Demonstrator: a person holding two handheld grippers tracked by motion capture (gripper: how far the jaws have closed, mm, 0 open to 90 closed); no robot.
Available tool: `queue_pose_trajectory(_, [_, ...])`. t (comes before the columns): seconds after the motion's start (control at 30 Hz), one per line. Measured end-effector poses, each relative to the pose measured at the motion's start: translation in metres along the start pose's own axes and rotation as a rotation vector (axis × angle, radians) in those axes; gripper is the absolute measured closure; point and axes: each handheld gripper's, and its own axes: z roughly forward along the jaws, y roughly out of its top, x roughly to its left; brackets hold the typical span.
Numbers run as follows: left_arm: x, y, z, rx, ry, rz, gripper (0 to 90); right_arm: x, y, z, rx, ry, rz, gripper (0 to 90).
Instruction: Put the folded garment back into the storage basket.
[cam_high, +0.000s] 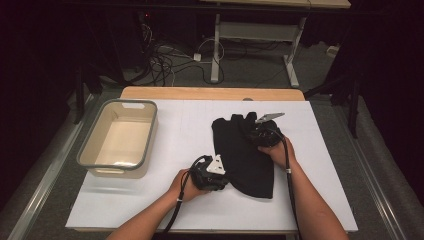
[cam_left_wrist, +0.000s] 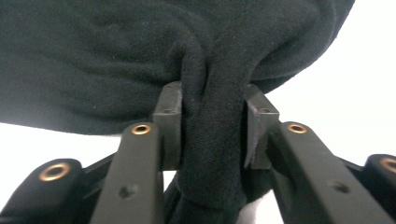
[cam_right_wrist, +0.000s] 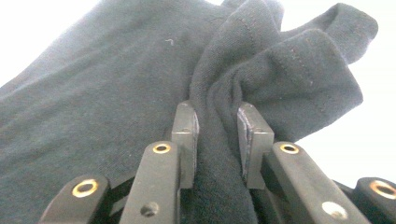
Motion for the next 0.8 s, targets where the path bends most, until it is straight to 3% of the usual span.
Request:
queue_pose_trajectory(0.13, [0.000, 0.000, -0.001, 0.000, 0.011, 0.004, 71.2, 0.002, 0.001, -0.002, -0.002, 0.026, -0.013, 74.8])
queue_pose_trajectory(0.27, [-0.001, 0.000, -0.001, -0.004, 0.026, 0.008, 72.8, 0.006, 0.004, -0.008, -0.035, 0.050, -0.026, 75.1])
queue_pose_trajectory(0.3, [-0.002, 0.001, -0.003, -0.011, 0.045, 0.020, 72.9, 0.010, 0.007, -0.013, -0.057, 0.055, -0.042, 75.3])
queue_pose_trajectory(0.43, [-0.004, 0.002, -0.012, -0.043, 0.091, 0.033, 73.0, 0.018, 0.014, -0.025, -0.109, 0.037, -0.074, 75.5])
queue_pose_trajectory(0.8, [0.001, 0.001, -0.035, -0.099, 0.168, 0.033, 73.0, 0.025, 0.034, -0.046, -0.226, 0.030, -0.060, 75.8])
